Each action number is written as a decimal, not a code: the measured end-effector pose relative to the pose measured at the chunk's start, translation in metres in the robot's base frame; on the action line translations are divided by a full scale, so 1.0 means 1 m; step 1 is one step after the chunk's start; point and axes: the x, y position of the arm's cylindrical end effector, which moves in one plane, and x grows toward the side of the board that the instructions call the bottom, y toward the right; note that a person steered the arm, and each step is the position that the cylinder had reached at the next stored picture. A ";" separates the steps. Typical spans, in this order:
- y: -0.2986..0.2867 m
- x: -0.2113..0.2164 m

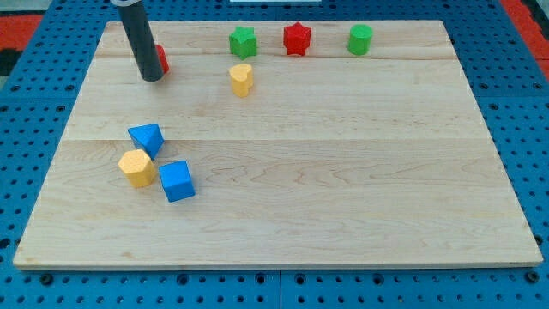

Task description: Push the red circle towards the green star

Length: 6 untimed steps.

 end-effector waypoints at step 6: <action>0.011 -0.041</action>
